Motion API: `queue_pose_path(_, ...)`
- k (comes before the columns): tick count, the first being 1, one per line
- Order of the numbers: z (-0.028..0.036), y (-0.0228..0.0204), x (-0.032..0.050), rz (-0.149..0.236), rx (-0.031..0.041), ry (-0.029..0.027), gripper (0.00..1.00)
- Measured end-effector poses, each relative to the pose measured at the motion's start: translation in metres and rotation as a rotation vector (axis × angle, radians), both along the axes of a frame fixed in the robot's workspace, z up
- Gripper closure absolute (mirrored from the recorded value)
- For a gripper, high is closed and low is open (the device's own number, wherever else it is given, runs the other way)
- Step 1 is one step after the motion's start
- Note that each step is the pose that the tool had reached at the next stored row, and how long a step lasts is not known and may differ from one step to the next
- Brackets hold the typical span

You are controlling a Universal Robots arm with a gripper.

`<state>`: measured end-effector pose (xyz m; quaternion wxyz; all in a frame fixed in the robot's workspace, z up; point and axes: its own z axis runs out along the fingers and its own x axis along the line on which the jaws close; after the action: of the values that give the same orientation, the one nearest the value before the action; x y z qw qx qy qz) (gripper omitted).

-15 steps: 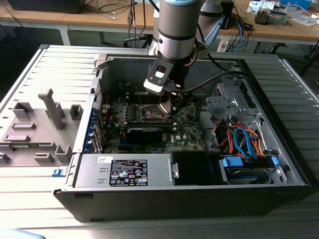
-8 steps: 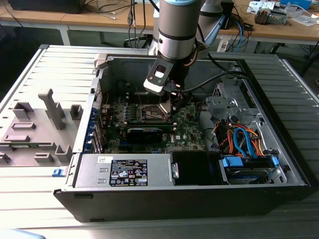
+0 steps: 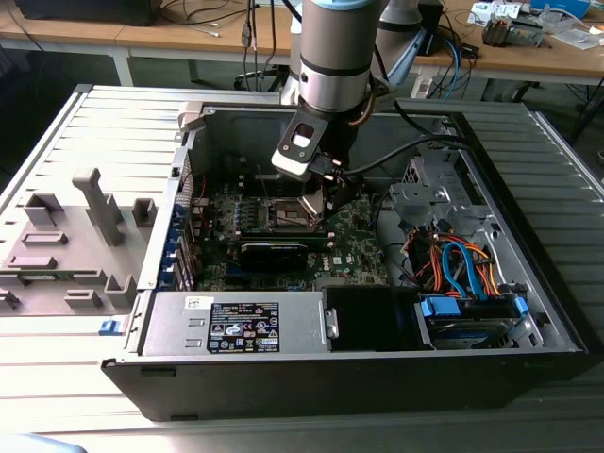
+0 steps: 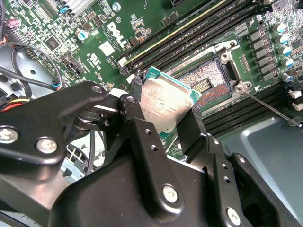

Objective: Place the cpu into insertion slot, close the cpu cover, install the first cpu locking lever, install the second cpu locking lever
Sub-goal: 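Place the cpu into insertion slot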

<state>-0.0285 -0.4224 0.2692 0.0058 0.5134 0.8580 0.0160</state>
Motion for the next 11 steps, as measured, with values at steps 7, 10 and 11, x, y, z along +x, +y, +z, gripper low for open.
queue_pose_path(7,0.0,0.0,0.0,-0.004,0.0,0.0,0.45)
queue_pose_path(10,0.0,0.0,0.0,-0.007,-0.0006,0.0,0.45)
queue_pose_path(11,0.0,0.0,0.0,-0.008,-0.0008,0.0,0.45)
